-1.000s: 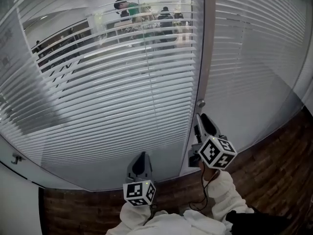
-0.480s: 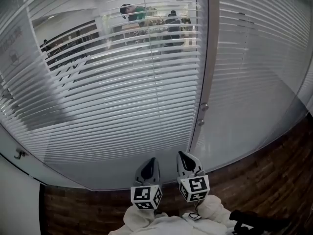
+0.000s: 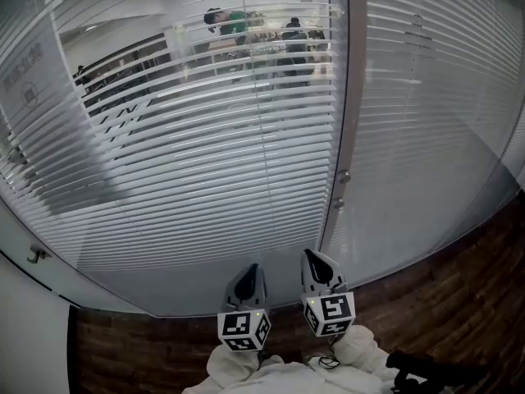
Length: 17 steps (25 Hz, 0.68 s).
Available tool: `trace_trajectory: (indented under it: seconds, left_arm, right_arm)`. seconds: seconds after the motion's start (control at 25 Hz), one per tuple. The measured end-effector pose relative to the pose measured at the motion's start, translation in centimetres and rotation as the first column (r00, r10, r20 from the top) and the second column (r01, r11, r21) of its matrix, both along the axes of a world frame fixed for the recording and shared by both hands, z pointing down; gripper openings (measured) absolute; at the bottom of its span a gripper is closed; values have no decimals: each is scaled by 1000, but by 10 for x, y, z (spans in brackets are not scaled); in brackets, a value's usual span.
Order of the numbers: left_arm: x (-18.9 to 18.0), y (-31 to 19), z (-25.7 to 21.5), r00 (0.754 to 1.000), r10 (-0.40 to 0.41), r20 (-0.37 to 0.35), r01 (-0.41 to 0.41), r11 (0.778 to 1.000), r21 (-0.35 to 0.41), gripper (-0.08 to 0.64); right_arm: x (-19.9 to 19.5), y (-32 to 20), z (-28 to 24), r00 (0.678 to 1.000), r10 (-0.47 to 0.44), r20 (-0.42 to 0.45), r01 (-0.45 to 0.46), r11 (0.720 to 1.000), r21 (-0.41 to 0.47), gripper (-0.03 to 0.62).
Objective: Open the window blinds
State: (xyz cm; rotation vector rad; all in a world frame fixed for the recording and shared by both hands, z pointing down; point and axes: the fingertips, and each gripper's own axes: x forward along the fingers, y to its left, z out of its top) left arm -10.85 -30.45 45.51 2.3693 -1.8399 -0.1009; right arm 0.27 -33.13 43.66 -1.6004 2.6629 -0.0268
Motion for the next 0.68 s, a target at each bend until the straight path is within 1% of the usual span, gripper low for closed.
trace_trajectory:
  seconds: [0.68]
  left_arm:
    - [11, 11, 5, 1000, -5, -11, 5, 1000, -8, 2]
  right_arm:
    - [17, 12, 5, 1000, 24, -6, -24, 1000, -12, 11]
